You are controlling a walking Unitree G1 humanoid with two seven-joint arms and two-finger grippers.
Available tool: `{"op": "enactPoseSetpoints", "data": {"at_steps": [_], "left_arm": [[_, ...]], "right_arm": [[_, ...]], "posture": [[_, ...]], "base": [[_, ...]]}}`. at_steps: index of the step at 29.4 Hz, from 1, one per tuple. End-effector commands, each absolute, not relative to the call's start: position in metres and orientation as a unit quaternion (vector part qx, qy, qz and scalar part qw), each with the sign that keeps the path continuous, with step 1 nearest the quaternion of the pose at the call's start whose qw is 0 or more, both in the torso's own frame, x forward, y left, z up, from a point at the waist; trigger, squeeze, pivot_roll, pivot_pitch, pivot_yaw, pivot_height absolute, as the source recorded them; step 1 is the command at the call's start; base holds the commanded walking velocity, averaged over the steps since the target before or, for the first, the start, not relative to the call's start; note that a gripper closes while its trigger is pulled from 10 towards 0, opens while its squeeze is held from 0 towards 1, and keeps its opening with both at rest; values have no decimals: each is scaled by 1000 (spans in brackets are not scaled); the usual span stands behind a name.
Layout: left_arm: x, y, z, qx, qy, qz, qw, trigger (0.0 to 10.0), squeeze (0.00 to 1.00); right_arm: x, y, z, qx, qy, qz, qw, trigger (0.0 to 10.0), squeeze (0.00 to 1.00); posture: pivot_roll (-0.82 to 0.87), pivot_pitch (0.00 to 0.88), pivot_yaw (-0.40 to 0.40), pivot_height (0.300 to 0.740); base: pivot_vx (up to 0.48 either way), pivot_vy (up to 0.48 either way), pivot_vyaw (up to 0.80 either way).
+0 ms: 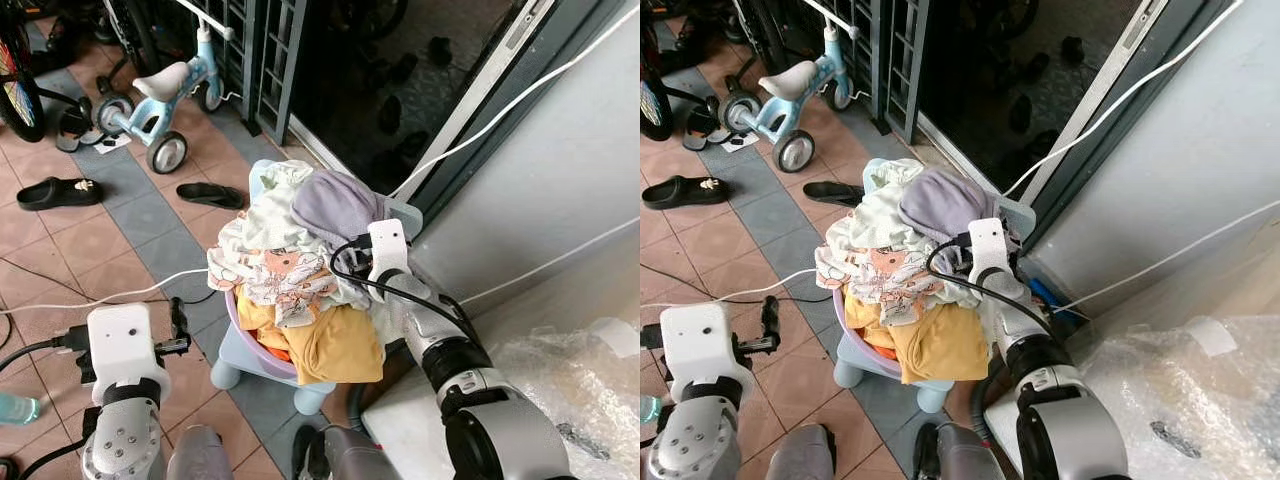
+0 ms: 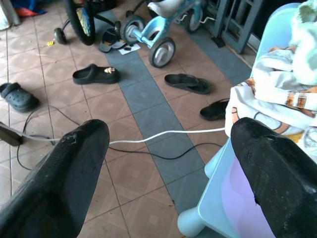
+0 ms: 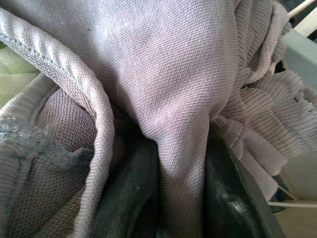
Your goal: Clothes washing
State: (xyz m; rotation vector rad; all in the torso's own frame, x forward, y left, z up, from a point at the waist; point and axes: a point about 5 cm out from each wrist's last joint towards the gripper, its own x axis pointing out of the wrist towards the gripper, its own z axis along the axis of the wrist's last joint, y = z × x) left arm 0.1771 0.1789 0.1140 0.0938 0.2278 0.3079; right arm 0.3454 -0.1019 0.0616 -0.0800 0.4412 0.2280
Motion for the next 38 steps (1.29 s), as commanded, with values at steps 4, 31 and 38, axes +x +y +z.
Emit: {"op": "enactPoseSetpoints", "data": {"at_steps": [4, 31, 38], "left_arm": [[186, 174, 109, 43, 108, 146, 982, 10000, 0], [263, 152, 111, 76, 36, 51, 995, 10000, 0], [264, 159, 108, 86, 33, 54, 994, 10000, 0]], "right_arm": [[348, -115, 65, -39, 210, 104, 971, 0, 0], [295, -112, 137, -51, -46, 219, 973, 0, 0], [295, -137, 162, -55, -96, 125, 986, 0, 0]], "posture": [[128, 94, -233, 740], [18, 0, -48, 740], [9, 0, -34, 740]], "base": [[0, 0, 0], [0, 0, 0], [0, 0, 0]]}}
